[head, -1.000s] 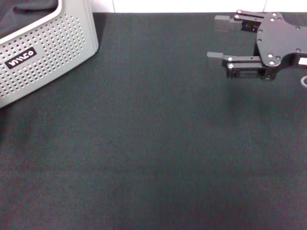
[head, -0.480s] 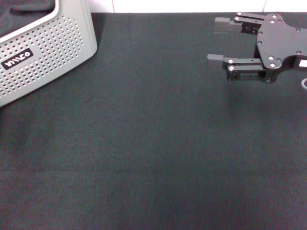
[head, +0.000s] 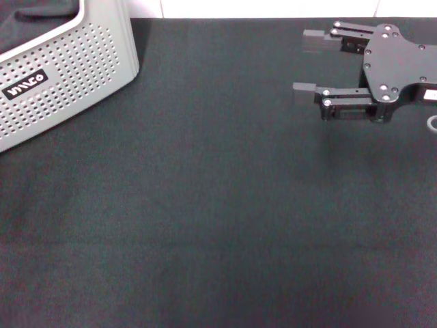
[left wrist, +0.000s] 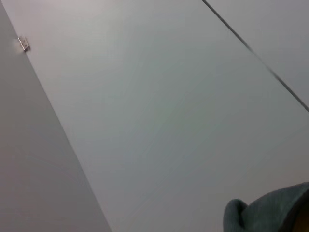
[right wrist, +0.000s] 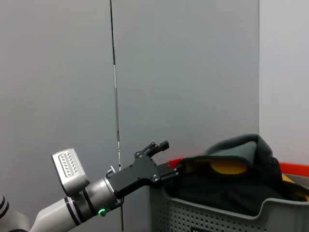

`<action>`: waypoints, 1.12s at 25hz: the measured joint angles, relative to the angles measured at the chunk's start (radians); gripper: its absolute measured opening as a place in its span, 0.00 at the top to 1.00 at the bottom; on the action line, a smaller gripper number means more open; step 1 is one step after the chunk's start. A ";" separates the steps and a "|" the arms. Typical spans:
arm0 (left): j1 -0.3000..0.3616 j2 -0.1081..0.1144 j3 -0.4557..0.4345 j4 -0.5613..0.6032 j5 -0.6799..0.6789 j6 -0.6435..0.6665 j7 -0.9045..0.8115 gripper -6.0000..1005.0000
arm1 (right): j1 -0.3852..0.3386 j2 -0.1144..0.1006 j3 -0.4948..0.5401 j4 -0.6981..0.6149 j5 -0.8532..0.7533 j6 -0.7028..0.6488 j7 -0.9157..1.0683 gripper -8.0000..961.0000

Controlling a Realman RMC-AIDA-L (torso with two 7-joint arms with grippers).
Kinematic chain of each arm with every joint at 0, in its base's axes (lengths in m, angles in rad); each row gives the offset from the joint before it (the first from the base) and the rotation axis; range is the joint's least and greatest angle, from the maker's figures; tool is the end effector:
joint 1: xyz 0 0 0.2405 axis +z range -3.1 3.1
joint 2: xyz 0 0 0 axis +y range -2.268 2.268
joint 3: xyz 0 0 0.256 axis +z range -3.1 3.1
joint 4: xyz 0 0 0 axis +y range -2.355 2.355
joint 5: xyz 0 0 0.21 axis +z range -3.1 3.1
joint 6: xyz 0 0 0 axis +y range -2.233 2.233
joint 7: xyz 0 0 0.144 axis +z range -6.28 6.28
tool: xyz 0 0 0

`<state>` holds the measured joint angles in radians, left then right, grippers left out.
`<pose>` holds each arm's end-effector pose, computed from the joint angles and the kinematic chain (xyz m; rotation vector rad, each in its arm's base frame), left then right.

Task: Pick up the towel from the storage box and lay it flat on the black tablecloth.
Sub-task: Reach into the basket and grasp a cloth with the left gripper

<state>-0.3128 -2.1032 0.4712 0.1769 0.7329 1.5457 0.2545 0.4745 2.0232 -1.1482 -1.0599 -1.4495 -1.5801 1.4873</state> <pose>-0.3608 0.2751 0.0854 -1.2114 0.0376 -0.3293 0.1478 0.3372 0.0437 -2.7783 0.0566 1.0223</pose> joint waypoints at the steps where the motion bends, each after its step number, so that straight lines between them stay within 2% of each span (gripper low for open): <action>1: 0.000 0.000 0.000 0.000 0.000 0.004 0.001 0.14 | -0.001 0.000 -0.001 0.000 0.000 0.000 0.001 0.23; 5: -0.002 0.001 0.002 -0.001 0.005 0.023 0.003 0.17 | -0.004 0.000 -0.004 0.000 0.000 0.000 0.002 0.23; 11: -0.019 0.002 0.023 -0.016 0.018 0.017 0.009 0.36 | -0.005 0.000 -0.004 0.000 0.005 0.000 0.002 0.23; 16: -0.031 0.003 0.070 -0.037 0.022 0.015 0.047 0.60 | -0.005 0.000 -0.004 0.000 0.012 -0.013 0.002 0.23; 28: -0.037 0.001 0.066 -0.053 0.012 0.009 0.078 0.86 | -0.016 0.000 -0.001 0.000 0.019 -0.026 0.002 0.24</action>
<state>-0.3502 -2.1019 0.5368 0.1242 0.7453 1.5548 0.3322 0.4589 2.0234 -1.1494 -1.0600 -1.4309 -1.6064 1.4895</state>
